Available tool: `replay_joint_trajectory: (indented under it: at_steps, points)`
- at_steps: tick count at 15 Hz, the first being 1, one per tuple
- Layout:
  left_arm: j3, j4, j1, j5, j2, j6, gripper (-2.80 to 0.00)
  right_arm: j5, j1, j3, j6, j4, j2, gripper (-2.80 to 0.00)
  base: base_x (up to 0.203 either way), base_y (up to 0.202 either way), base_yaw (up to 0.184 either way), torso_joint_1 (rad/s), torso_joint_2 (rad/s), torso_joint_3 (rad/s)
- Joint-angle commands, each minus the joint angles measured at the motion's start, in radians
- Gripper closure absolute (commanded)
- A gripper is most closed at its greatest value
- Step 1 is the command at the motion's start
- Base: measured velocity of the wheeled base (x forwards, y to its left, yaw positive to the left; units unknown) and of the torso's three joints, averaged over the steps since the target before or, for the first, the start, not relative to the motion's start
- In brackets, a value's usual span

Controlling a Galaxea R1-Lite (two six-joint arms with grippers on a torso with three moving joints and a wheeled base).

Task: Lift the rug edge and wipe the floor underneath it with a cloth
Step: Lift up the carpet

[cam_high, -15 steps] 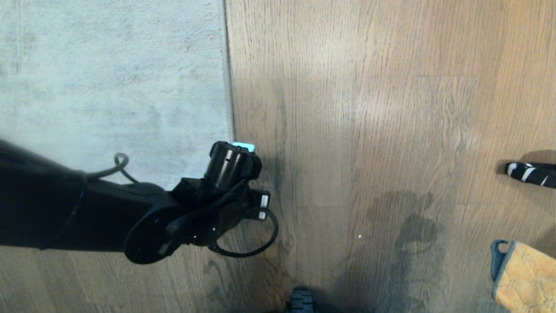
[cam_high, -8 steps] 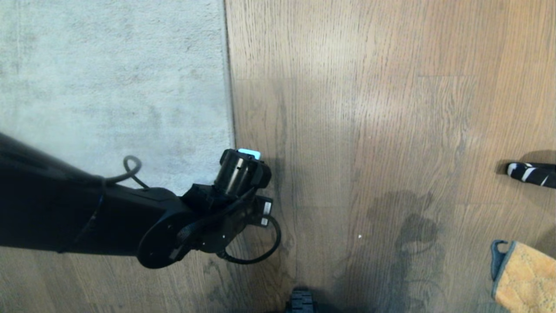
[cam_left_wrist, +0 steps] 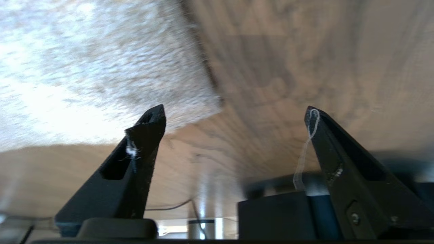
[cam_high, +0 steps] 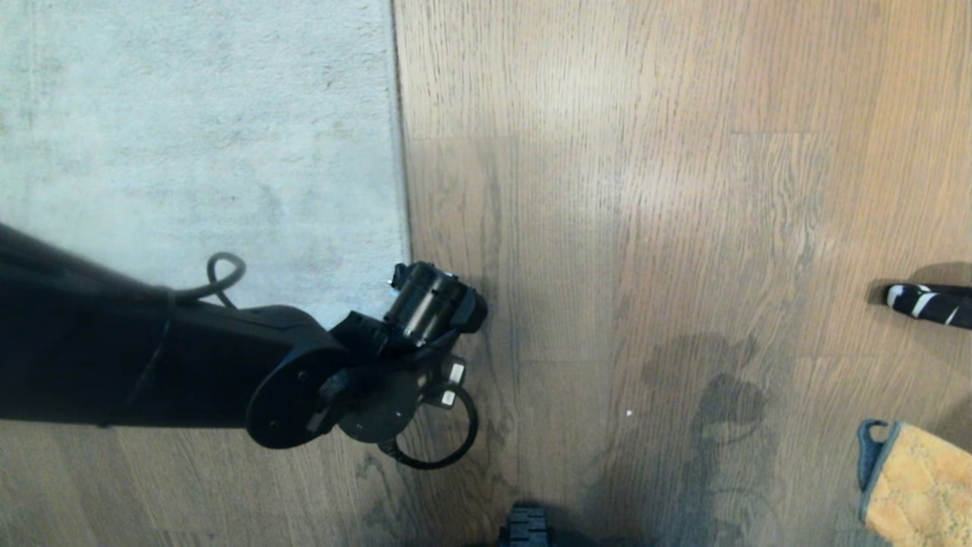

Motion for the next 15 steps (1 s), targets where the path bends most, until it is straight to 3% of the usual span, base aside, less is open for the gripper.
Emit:
replay_joint_trajectory:
  at_steps: [1, 4, 7, 15]
  points:
    - [-0.002, 0.009, 0.001, 0.029, -0.002, -0.002, -2.8, -0.001, 0.0, 0.0, -0.001, 0.0, 0.001, 0.0, 0.0, 0.0, 0.0, 0.0, 0.0, 0.0]
    - [0.0, 0.03, 0.004, 0.072, -0.002, 0.0, -2.8, -0.001, 0.0, 0.0, -0.001, 0.0, 0.001, 0.0, 0.0, 0.0, 0.0, 0.0, 0.0, 0.0]
    - [0.006, 0.029, 0.007, 0.152, 0.004, 0.044, -2.8, -0.001, 0.0, 0.0, -0.001, 0.0, 0.001, 0.0, 0.0, 0.0, 0.0, 0.0, 0.0, 0.0]
    - [0.006, 0.027, 0.025, 0.196, 0.042, 0.069, -2.8, -0.001, 0.0, 0.0, -0.001, 0.0, 0.001, 0.0, 0.0, 0.0, 0.0, 0.0, 0.0, 0.0]
